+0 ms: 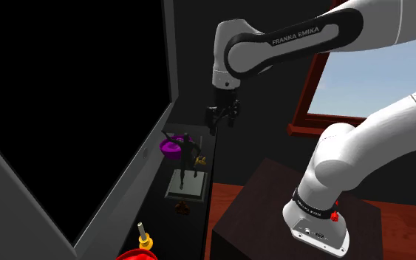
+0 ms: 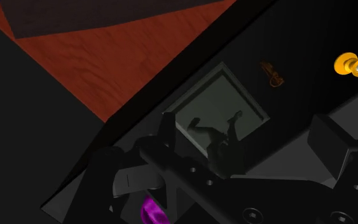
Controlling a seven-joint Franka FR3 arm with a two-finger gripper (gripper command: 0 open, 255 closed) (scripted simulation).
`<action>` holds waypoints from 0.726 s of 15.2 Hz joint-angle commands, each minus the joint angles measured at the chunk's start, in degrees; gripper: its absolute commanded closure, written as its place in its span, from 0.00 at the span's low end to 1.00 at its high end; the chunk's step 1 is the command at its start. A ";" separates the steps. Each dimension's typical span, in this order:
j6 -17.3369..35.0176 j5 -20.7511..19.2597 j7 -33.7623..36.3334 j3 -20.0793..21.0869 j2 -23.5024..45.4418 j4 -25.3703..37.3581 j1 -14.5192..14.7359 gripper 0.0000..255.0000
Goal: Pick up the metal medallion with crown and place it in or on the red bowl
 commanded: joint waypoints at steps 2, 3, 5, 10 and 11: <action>5.99 0.82 2.21 2.19 4.35 -1.58 0.58 0.00; 8.00 1.03 2.99 2.95 6.11 -1.86 0.75 0.00; 12.02 1.31 4.61 4.46 9.88 -2.17 1.05 0.00; 21.77 0.68 9.24 8.00 20.64 -1.38 1.41 0.00; 23.61 0.23 10.33 8.63 22.98 -0.97 1.43 0.00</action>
